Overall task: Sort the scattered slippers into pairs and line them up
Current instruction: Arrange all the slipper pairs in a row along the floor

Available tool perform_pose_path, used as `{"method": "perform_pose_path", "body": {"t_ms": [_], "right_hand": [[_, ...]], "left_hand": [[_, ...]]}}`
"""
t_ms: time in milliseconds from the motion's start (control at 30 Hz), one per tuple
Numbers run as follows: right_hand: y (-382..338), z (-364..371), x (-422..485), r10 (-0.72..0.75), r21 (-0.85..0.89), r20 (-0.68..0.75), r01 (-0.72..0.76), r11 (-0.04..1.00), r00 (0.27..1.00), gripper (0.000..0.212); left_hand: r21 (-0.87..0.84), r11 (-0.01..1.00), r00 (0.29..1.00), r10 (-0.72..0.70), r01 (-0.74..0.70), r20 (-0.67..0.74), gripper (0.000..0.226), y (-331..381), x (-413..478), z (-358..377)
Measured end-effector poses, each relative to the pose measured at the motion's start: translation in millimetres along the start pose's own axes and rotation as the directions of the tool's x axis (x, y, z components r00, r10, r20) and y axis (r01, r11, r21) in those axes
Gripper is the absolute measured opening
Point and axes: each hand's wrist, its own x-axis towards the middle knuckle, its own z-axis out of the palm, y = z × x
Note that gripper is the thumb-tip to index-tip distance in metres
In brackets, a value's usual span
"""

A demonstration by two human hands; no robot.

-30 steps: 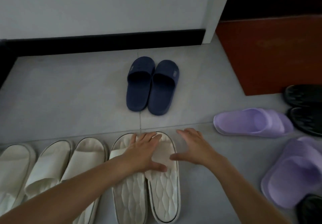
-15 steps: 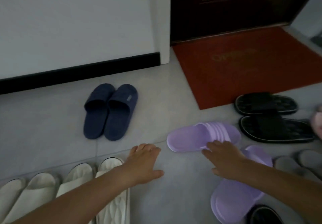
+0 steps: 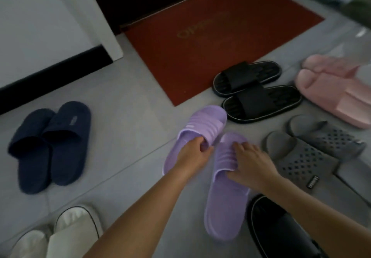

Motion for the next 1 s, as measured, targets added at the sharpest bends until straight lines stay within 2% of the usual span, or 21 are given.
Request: {"method": "perform_pose_path", "body": {"t_ms": [100,267,367,467,533,567,633,700,767,900,1000], "right_hand": [[-21.7,-1.4,5.9,0.007,0.096,0.029,-0.01,0.995,1.0,0.074],[-19.7,-7.6,18.9,-0.037,0.036,0.031,0.035,0.999,0.999,0.077],[-8.3,-17.0,31.5,-0.075,0.018,0.002,0.075,0.997,0.997,0.079],[-11.6,-23.0,47.5,-0.165,-0.008,-0.006,0.165,0.986,0.986,0.08],[-20.8,-25.9,56.4,-0.199,0.005,0.007,0.198,0.98,0.98,0.082],[-26.5,-27.4,59.6,-0.215,0.017,0.029,0.214,0.977,0.976,0.084],[-39.9,-29.8,60.9,-0.258,0.024,0.071,0.257,0.966,0.964,0.087],[-58.9,-30.7,54.3,-0.334,0.036,0.07,0.332,0.943,0.94,0.086],[-84.5,-25.6,41.5,-0.443,0.059,0.062,0.439,0.896,0.895,0.081],[-135.6,-0.8,15.8,-0.622,0.019,0.13,0.625,0.78,0.772,0.078],[-154.4,12.4,7.6,-0.652,0.008,0.157,0.659,0.752,0.742,0.081]], "left_hand": [[-0.053,0.998,0.998,0.04,-0.042,-0.049,0.019,-11.4,-15.7,6.0],[-0.088,0.996,0.974,-0.016,-0.004,-0.228,0.012,-43.1,-25.0,-9.1],[-0.066,0.994,0.947,0.064,-0.089,-0.316,0.009,-40.9,-24.1,-5.4],[0.031,0.992,0.964,0.124,-0.121,-0.235,0.023,-40.8,-23.0,11.1],[0.124,0.988,0.981,0.108,-0.088,-0.163,0.039,-41.5,-23.0,19.4],[0.119,0.99,0.98,0.098,-0.078,-0.172,0.039,-41.1,-24.3,21.6],[-0.008,0.999,0.974,0.05,-0.053,-0.219,0.026,-40.8,-33.8,21.1],[-0.195,0.98,0.971,-0.085,0.042,-0.222,0.018,-48.7,-55.6,18.1],[-0.311,0.94,0.948,-0.22,0.143,-0.23,0.017,-67.0,-87.8,17.6],[-0.351,0.899,0.878,-0.373,0.262,-0.301,0.037,-110.3,-141.4,18.7],[-0.314,0.898,0.859,-0.406,0.309,-0.313,0.05,-125.9,-161.6,12.8]]}}
